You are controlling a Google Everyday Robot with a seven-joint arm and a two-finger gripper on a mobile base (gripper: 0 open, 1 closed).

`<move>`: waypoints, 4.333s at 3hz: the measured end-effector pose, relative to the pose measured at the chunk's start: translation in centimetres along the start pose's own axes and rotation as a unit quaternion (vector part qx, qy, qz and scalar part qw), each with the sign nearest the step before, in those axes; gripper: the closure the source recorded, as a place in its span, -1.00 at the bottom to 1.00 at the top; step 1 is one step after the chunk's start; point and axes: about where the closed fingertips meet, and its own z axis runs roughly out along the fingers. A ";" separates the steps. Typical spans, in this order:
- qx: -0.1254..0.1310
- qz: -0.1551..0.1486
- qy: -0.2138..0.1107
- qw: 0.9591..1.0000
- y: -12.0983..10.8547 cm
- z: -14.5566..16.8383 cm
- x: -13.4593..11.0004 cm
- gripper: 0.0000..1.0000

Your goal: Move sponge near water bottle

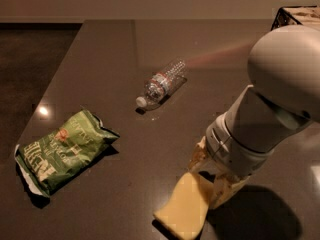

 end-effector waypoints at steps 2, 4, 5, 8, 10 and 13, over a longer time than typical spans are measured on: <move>0.030 0.046 0.011 0.998 -1.9 -2.4 1.5 1.00; 0.136 0.194 0.045 0.971 -8.2 -10.7 8.2 1.00; 0.162 0.263 0.071 0.949 -10.8 -12.5 12.7 1.00; 0.156 0.384 0.098 0.905 -14.9 -8.7 20.5 1.00; 0.144 0.388 0.070 0.908 -17.0 -5.6 18.6 0.21; 0.139 0.391 0.066 0.908 -17.2 -5.0 18.2 -1.00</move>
Offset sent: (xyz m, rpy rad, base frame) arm 0.0906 -0.0519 0.0775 0.0366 -0.1149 -0.4148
